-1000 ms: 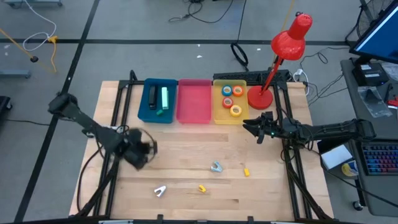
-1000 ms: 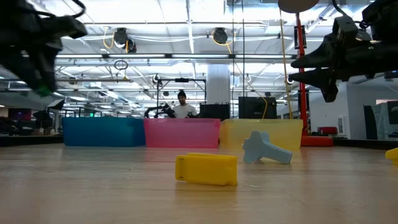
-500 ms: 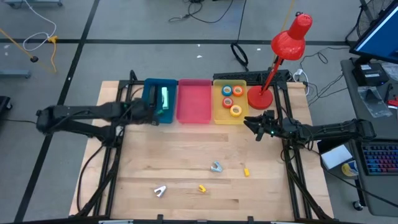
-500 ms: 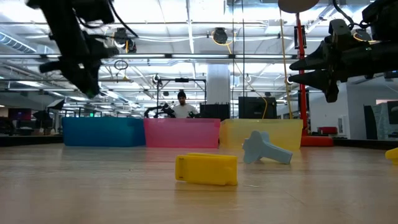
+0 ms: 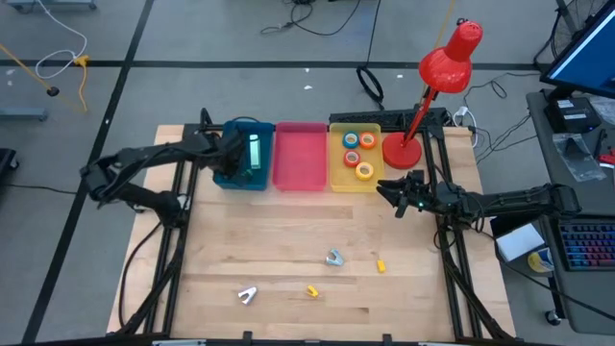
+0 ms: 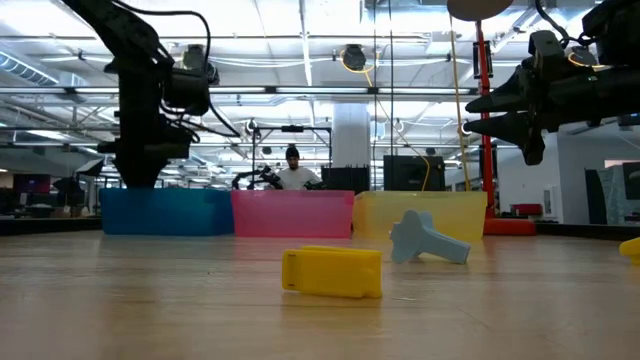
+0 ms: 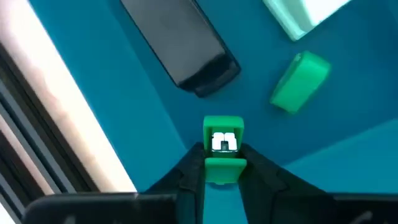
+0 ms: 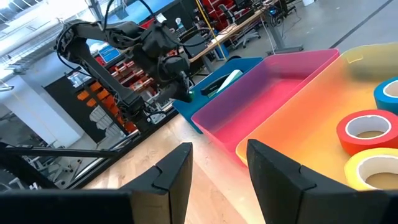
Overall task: Pick and place Stapler, Stapler remover, tape
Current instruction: Put the green stapler into the blue bin
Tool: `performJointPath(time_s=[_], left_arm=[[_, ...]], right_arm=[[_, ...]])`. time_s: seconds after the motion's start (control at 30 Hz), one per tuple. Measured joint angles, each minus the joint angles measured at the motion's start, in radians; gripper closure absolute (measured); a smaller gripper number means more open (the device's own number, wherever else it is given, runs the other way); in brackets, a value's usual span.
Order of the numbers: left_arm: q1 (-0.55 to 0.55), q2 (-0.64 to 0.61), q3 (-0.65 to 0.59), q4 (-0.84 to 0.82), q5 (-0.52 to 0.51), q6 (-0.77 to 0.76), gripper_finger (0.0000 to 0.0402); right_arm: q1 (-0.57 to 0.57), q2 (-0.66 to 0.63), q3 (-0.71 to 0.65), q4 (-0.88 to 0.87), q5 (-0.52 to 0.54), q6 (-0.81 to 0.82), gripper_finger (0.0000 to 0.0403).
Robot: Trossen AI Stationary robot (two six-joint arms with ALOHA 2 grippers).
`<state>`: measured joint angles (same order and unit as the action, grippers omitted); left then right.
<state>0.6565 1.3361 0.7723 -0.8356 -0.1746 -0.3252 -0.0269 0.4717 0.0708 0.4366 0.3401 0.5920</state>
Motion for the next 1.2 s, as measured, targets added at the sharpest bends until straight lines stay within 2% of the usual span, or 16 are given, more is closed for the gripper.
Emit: performJointPath(time_s=[0.17, 0.37, 0.53, 1.0, 1.1, 1.2], left_arm=[[0.037, 0.036, 0.011, 0.005, 0.021, 0.118, 0.0329], [0.044, 0.093, 0.011, 0.027, 0.045, 0.181, 0.0327], [0.043, 0.131, 0.011, 0.026, 0.045, 0.185, 0.0326], [0.044, 0.13, 0.011, 0.016, 0.026, 0.187, 0.0318], [0.044, 0.13, 0.011, 0.0, 0.026, 0.185, 0.0302], [0.044, 0.13, 0.011, -0.018, 0.026, 0.169, 0.0268]], right_arm=[[0.0, 0.0, 0.0, 0.0, 0.0, 0.018, 0.0259], [0.0, 0.0, 0.0, 0.0, 0.0, 0.018, 0.0259], [0.0, 0.0, 0.0, 0.0, 0.0, 0.018, 0.0259], [0.0, 0.0, 0.0, 0.0, 0.0, 0.018, 0.0259], [0.0, 0.0, 0.0, 0.0, 0.0, 0.018, 0.0259], [0.0, 0.0, 0.0, 0.0, 0.0, 0.018, 0.0259]])
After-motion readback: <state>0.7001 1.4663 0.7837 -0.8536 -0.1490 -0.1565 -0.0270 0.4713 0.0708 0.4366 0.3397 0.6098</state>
